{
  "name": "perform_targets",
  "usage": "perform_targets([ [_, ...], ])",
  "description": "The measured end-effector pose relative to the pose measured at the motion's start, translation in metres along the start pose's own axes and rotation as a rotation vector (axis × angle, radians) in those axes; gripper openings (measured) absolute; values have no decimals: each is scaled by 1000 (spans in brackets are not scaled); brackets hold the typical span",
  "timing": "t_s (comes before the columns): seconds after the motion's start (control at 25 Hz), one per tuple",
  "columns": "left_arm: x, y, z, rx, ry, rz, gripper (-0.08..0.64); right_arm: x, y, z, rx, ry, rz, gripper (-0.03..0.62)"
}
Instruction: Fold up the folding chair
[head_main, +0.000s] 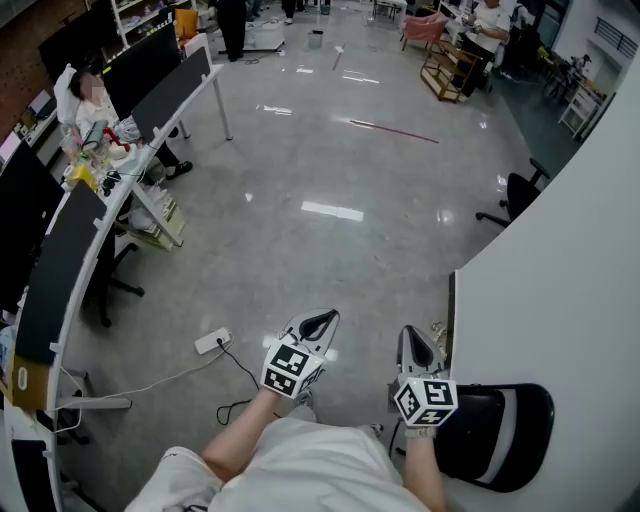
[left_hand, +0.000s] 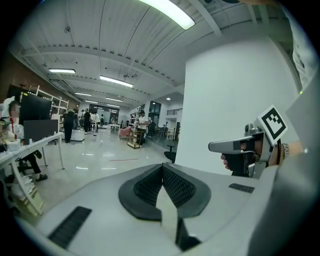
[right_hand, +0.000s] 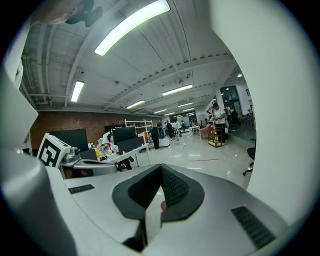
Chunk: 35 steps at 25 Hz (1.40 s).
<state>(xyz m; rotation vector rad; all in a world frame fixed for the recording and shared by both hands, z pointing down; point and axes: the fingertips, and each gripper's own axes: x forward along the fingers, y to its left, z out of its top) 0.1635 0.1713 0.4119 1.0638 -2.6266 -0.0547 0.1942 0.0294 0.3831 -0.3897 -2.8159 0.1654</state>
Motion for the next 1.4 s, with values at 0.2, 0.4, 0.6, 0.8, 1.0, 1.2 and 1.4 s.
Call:
perform_targets([
  [0.2, -29, 37, 1, -15, -17, 30, 12, 23, 41, -1, -1, -10, 18, 5],
  [0.4, -50, 53, 0, -37, -37, 70, 12, 34, 71, -5, -15, 1, 70, 5],
  [0.6, -59, 54, -3, -43, -32, 97, 12, 41, 79, -2, -21, 2, 101, 5],
  [0.8, -63, 54, -5, -54, -29, 116, 12, 44, 78, 2, -26, 1, 113, 5],
  [1.0, -56, 52, -2, -59, -25, 112, 12, 46, 78, 2, -48, 9, 122, 5],
  [1.2, -48, 46, -6, -57, -16, 88, 12, 44, 69, 0, -45, 15, 98, 5],
  [1.4, -41, 49, -9, -50, -16, 67, 12, 46, 67, -3, -51, 8, 81, 5],
])
